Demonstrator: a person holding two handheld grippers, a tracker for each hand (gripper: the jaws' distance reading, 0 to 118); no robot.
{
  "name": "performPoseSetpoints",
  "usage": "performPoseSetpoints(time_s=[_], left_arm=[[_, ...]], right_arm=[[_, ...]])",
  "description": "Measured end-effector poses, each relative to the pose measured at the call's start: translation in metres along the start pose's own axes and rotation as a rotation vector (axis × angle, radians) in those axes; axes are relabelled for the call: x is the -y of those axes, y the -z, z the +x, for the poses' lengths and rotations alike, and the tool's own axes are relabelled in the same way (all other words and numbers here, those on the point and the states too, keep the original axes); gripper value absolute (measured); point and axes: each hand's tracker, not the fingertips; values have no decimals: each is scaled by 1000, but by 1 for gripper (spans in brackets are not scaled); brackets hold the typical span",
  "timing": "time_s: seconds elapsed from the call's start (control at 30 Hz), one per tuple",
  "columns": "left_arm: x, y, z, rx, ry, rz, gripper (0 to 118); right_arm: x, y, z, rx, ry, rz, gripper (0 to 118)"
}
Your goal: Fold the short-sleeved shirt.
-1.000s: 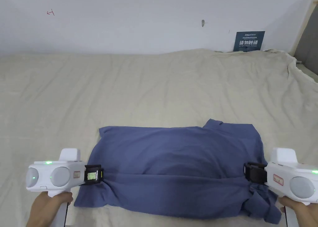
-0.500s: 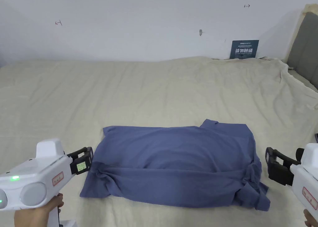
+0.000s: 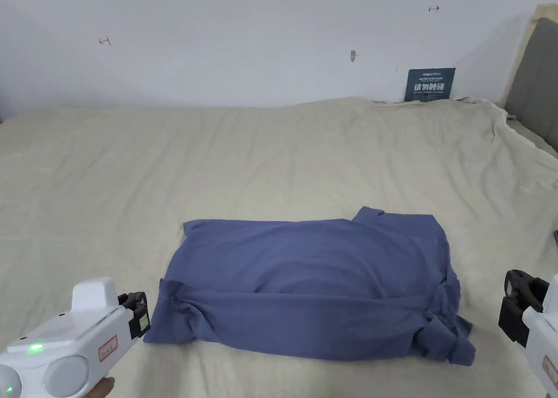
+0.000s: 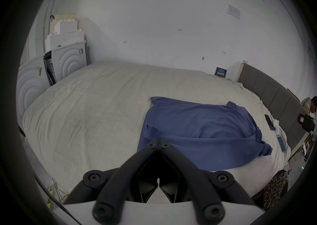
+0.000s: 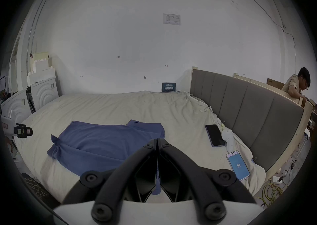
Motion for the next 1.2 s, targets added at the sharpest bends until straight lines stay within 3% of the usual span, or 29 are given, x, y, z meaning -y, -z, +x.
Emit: performPoseSetpoints(time_s=[0.17,0.2,0.27,0.33,0.37,0.5,0.7,0.8,0.9,1.03,1.07,1.1,1.13,1.2], left_arm=[[-9,30,-7,-8,3,-121,2],[-9,37,-9,-10,11,-142,8],[-7,60,-15,-34,19,-231,30],[-4,79,-20,-41,5,-296,65],[1,89,-24,-46,-5,-333,75],[15,125,-32,-85,13,-436,81],[29,144,-27,-87,18,-467,77],[36,146,-21,-49,45,-479,24],[35,146,-17,-34,36,-475,7],[30,140,-17,-21,33,-455,3],[27,137,-17,-18,34,-448,3],[25,134,-17,-11,33,-437,3],[23,130,-18,-4,31,-426,3],[19,125,-19,4,31,-411,3]], right_arm=[[0,10,-2,1,-1,-17,0],[1,13,-2,0,2,-22,0],[2,18,-2,-3,10,-35,0],[4,22,-3,-2,11,-45,0],[4,25,-3,-1,10,-50,0],[8,34,-5,0,9,-78,0],[18,45,-6,8,18,-121,0],[23,49,-4,13,27,-142,0],[33,57,4,14,41,-180,0],[53,72,11,1,75,-277,3],[59,76,12,1,83,-291,12],[64,79,10,-8,95,-316,29],[71,85,11,-20,94,-356,54],[82,96,12,-36,103,-410,80]])
